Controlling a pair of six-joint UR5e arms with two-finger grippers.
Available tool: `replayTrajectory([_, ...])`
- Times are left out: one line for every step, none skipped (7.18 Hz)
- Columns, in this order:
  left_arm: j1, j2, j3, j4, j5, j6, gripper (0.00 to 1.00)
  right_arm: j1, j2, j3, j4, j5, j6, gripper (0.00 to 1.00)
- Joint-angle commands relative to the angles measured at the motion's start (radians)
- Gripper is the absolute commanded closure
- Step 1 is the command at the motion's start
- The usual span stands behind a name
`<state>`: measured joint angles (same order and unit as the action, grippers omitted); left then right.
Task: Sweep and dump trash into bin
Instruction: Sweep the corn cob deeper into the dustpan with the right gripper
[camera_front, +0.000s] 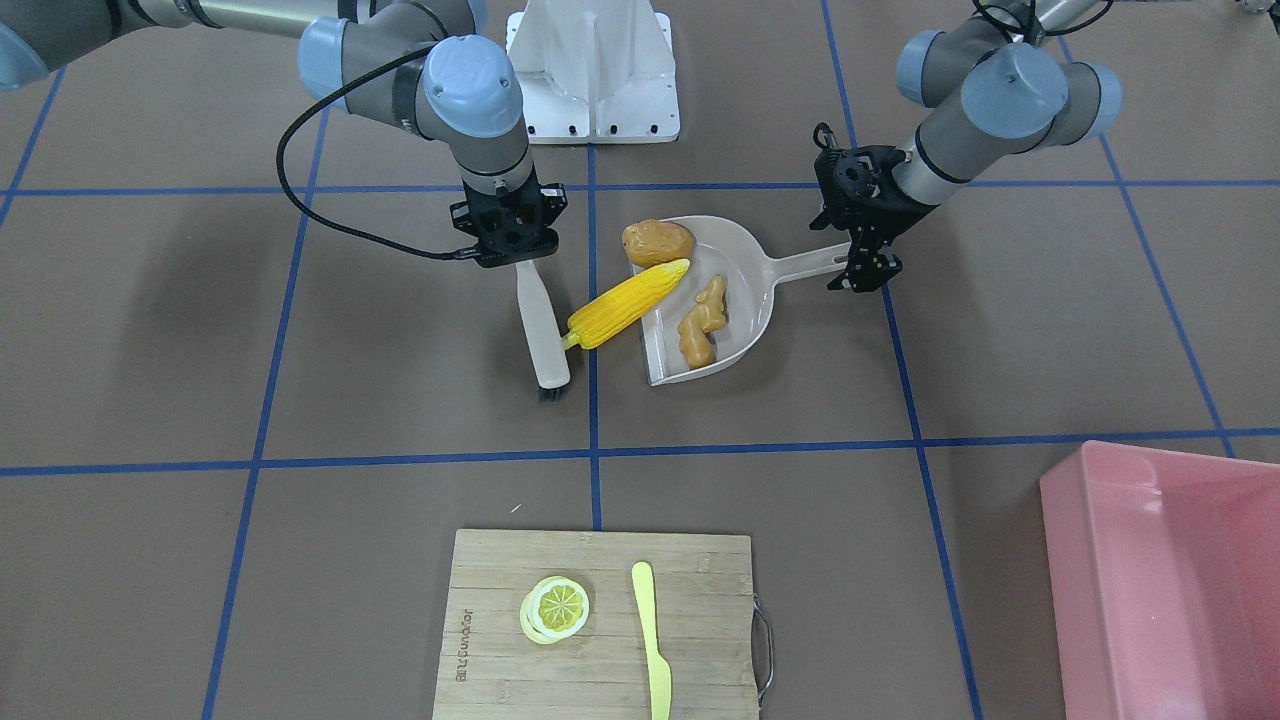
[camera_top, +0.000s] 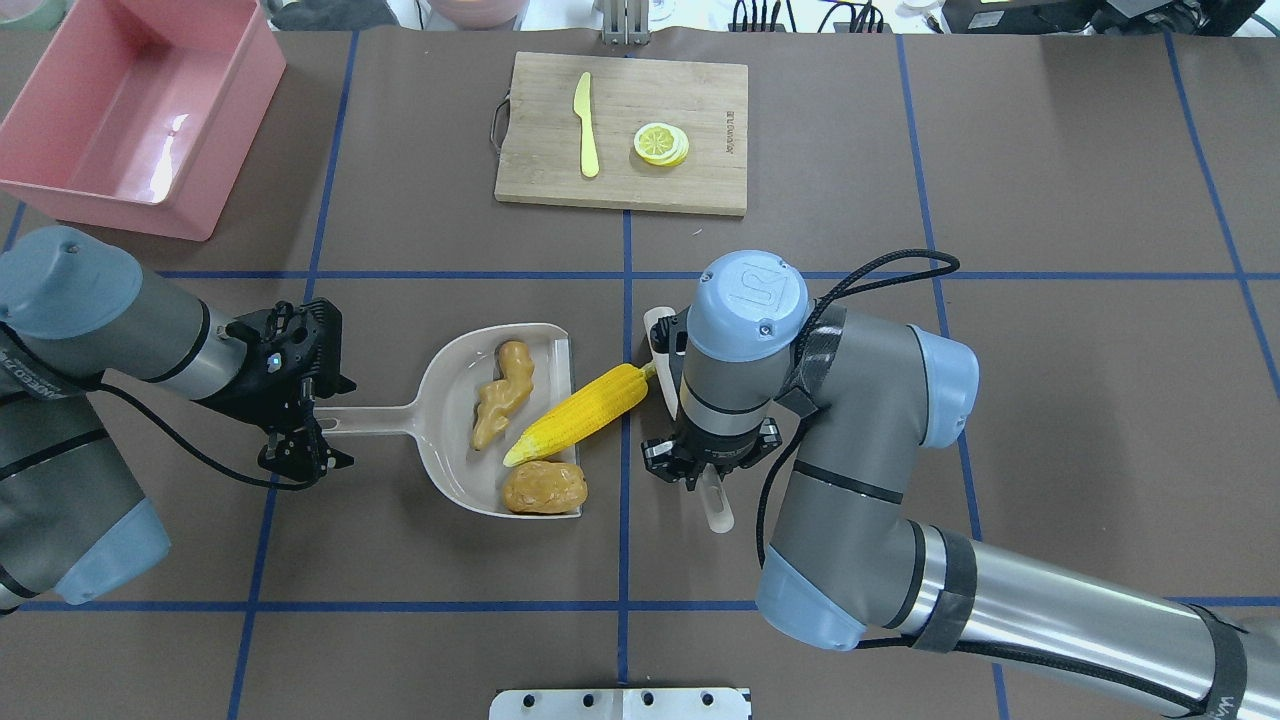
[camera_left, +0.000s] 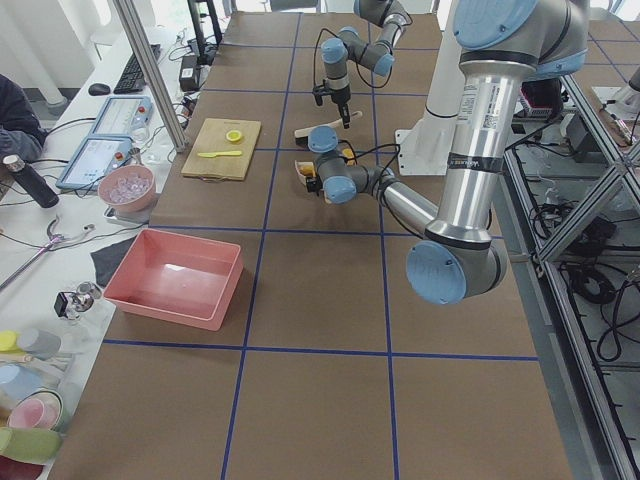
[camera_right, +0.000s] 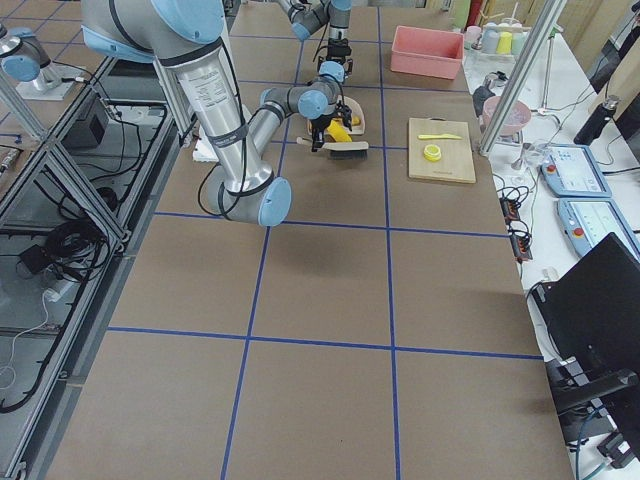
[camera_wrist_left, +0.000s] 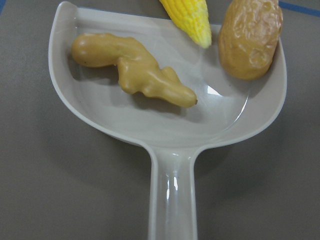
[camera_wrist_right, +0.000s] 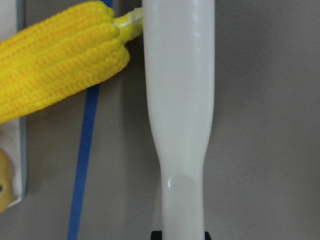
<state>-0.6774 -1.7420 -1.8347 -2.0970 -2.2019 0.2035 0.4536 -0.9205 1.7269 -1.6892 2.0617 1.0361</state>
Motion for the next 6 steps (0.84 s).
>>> replayTrajectory([-0.001,-0.001,-0.001,0.000,0.001,0.002,0.10,-0.019,0.040,-0.013,0.060,-0.002,0.092,1.00])
replayTrajectory([-0.001,0.001,-0.003,0.000,0.001,0.002,0.10,-0.044,0.064,-0.051,0.122,-0.003,0.158,1.00])
replayTrajectory([-0.001,0.001,-0.003,0.000,0.001,0.004,0.10,-0.061,0.074,-0.072,0.155,-0.032,0.186,1.00])
replayTrajectory([0.001,0.001,-0.003,0.000,0.001,0.004,0.10,-0.065,0.077,-0.067,0.157,-0.041,0.206,1.00])
replayTrajectory([0.001,-0.001,-0.003,0.000,0.001,0.004,0.10,-0.067,0.075,-0.053,0.158,-0.041,0.223,1.00])
replayTrajectory([-0.001,0.001,-0.003,0.000,0.001,0.004,0.10,-0.067,0.078,-0.047,0.158,-0.041,0.243,1.00])
